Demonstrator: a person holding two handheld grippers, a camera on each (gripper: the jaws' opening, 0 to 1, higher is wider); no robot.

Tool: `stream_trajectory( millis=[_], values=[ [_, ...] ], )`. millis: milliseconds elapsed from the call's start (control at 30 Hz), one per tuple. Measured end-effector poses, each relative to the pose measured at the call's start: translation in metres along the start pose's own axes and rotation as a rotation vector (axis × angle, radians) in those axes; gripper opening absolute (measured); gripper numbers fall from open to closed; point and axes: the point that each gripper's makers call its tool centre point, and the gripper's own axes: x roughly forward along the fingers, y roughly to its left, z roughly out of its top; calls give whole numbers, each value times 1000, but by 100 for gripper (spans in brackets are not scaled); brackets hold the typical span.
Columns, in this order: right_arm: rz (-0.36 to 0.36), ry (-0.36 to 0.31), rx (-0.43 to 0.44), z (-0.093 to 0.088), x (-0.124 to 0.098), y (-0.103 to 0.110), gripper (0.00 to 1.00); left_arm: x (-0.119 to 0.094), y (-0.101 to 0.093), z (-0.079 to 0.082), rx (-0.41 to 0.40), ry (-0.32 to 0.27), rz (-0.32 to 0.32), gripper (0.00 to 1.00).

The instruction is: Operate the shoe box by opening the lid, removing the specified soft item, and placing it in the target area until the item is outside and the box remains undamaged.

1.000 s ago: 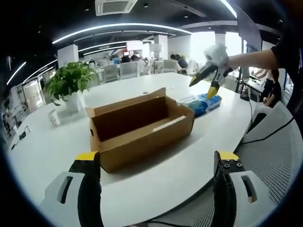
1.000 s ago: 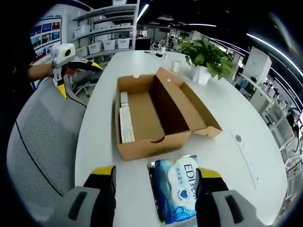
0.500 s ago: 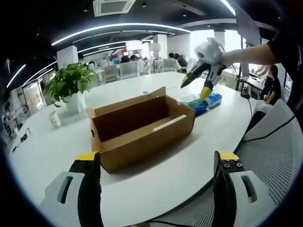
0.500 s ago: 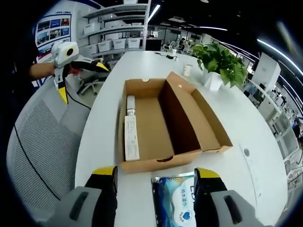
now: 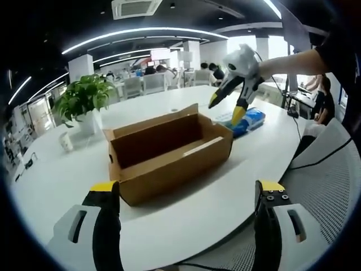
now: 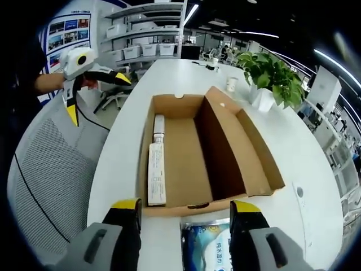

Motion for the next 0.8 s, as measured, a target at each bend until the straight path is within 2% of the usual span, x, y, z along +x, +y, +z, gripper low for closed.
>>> stream_trajectory(
  millis=[367, 800],
  values=[
    [32, 24, -24, 1, 13, 0, 59, 1, 2, -3, 0, 7, 0, 99],
    [63, 20, -47, 8, 26, 2, 57, 1, 4, -4, -1, 9, 5, 99]
  ],
)
